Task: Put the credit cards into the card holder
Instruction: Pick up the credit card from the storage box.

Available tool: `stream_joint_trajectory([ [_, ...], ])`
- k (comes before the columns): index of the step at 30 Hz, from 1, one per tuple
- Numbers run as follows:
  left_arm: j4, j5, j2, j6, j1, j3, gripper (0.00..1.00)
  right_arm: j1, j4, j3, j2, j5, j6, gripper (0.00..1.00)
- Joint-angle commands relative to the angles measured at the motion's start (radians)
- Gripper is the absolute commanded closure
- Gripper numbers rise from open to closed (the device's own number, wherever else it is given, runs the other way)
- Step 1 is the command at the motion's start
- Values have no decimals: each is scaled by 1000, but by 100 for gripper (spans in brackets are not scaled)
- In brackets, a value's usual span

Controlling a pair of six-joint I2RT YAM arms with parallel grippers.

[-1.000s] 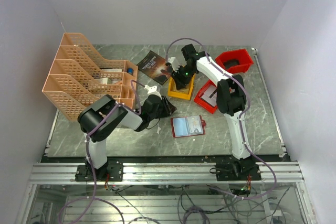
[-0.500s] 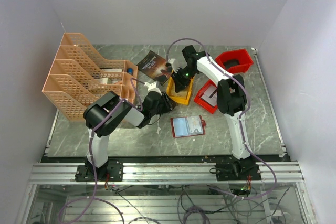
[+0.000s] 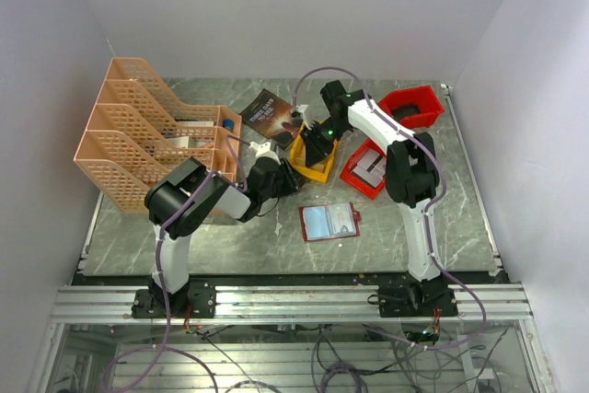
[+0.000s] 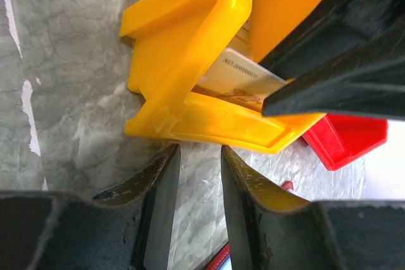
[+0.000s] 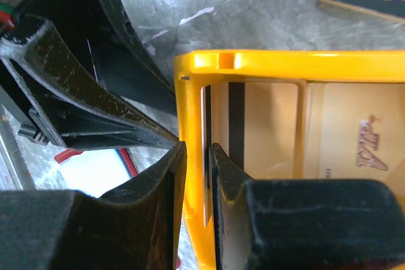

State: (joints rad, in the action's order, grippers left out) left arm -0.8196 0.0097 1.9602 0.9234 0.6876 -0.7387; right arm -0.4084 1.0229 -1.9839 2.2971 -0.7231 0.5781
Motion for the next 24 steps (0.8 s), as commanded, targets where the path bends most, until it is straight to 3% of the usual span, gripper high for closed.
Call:
stream_joint_trajectory([
  [1, 8, -6, 14, -29, -15, -21, 56, -7, 18, 38, -30, 1, -6, 79],
  [13, 3, 5, 16, -32, -17, -21, 57, -12, -86, 28, -22, 129, -65, 81],
  [21, 8, 8, 10, -41, -19, -21, 57, -3, -68, -31, 6, 76, -85, 70],
  [24, 9, 11, 10, -43, -19, -22, 57, -1, -77, -36, 11, 93, -97, 71],
])
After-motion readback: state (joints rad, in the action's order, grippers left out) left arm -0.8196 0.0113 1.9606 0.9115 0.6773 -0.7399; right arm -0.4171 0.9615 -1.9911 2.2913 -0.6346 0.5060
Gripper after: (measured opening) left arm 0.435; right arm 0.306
